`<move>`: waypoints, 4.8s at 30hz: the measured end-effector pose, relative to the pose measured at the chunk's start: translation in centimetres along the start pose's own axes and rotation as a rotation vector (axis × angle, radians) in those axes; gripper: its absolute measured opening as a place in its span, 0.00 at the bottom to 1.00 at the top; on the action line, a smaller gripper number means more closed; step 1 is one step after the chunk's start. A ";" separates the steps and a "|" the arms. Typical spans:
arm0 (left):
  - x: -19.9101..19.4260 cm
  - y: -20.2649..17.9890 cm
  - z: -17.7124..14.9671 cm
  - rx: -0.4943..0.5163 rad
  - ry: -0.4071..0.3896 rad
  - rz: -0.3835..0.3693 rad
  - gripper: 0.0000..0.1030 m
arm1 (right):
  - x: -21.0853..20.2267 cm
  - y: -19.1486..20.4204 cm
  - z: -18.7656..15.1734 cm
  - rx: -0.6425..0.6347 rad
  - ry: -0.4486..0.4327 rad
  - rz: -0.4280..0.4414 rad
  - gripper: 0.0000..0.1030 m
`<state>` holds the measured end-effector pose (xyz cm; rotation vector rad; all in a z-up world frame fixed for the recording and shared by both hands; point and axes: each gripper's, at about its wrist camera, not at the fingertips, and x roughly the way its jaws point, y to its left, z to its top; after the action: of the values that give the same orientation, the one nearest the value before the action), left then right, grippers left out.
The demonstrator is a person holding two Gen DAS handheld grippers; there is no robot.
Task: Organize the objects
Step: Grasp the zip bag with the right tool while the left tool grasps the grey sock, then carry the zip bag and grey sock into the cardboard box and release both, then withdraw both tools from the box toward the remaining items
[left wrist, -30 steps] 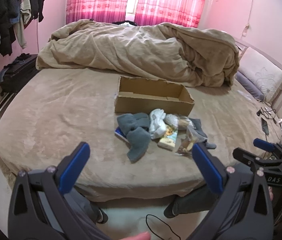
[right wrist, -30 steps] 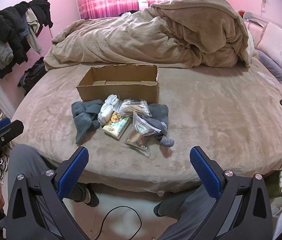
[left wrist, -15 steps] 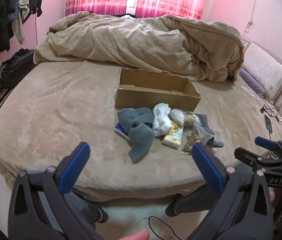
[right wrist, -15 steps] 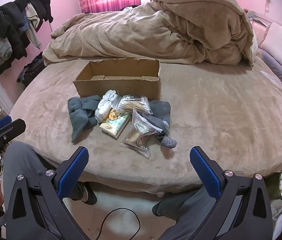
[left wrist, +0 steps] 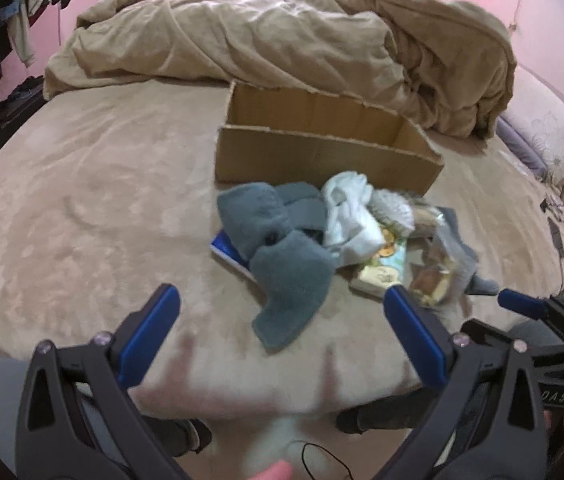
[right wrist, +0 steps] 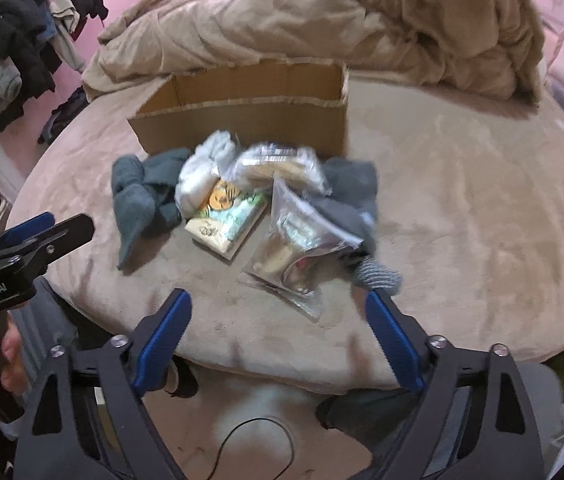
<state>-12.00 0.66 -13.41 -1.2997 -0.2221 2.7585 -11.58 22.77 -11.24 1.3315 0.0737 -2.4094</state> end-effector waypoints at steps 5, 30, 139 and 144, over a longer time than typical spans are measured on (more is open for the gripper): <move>2.8 -0.1 0.4 0.032 0.011 0.010 0.90 | 3.1 -0.6 0.3 0.039 0.048 0.026 0.83; 3.2 -0.5 1.6 0.081 -0.020 -0.039 0.48 | 4.3 -1.6 0.6 0.112 0.033 0.112 0.46; -10.4 -0.9 3.2 -0.013 -0.143 -0.071 0.99 | -12.3 -0.8 5.7 -0.100 -0.232 0.045 0.72; -7.0 -0.7 0.9 -0.017 -0.083 -0.039 0.99 | -9.8 -1.8 4.8 -0.084 -0.177 0.029 0.72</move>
<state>-8.22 0.33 -7.45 -1.1726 -0.2745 2.7865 -11.41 26.36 -0.81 1.0714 0.1060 -2.4599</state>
